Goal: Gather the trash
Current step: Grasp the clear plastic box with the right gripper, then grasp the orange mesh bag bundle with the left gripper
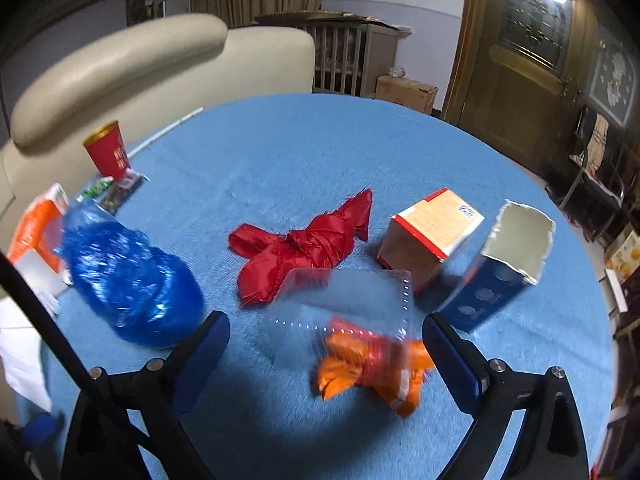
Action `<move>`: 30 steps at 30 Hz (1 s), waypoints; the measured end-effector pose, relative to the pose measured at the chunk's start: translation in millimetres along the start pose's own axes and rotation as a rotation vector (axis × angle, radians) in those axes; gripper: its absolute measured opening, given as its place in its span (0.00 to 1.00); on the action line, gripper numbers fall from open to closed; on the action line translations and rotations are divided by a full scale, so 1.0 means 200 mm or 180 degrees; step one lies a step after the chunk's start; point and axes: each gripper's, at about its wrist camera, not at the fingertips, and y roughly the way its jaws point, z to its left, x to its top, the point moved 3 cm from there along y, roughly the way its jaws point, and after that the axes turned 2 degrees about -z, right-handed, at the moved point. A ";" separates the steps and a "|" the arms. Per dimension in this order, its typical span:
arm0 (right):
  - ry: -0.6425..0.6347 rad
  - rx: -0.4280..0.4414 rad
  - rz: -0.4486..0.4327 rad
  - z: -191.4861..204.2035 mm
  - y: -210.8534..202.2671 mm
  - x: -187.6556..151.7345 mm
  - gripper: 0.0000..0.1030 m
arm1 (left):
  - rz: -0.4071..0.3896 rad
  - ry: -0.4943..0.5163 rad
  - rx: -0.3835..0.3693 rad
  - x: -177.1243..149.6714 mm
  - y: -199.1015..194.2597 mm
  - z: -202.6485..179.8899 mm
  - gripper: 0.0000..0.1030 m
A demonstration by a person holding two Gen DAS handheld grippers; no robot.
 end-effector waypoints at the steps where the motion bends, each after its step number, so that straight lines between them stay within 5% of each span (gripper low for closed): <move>1: -0.0022 -0.0044 0.0028 -0.01 0.02 0.00 0.71 | -0.0010 0.0003 0.0003 0.01 0.00 0.00 0.78; 10: 0.0224 0.0309 -0.0285 -0.18 -0.30 -0.04 0.72 | -0.0056 0.0160 -0.0071 0.06 0.02 -0.14 0.78; 16: 0.0544 0.0349 -0.0284 -0.43 -0.49 -0.25 0.72 | -0.0048 0.0493 -0.0214 0.15 0.09 -0.40 0.78; 23: 0.0941 0.0272 -0.0189 -0.72 -0.54 -0.47 0.72 | 0.0070 0.0776 -0.0315 0.30 0.31 -0.79 0.78; 30: 0.1155 0.0344 -0.0267 -0.88 -0.58 -0.53 0.72 | 0.0269 0.0910 -0.0101 0.35 0.57 -0.98 0.78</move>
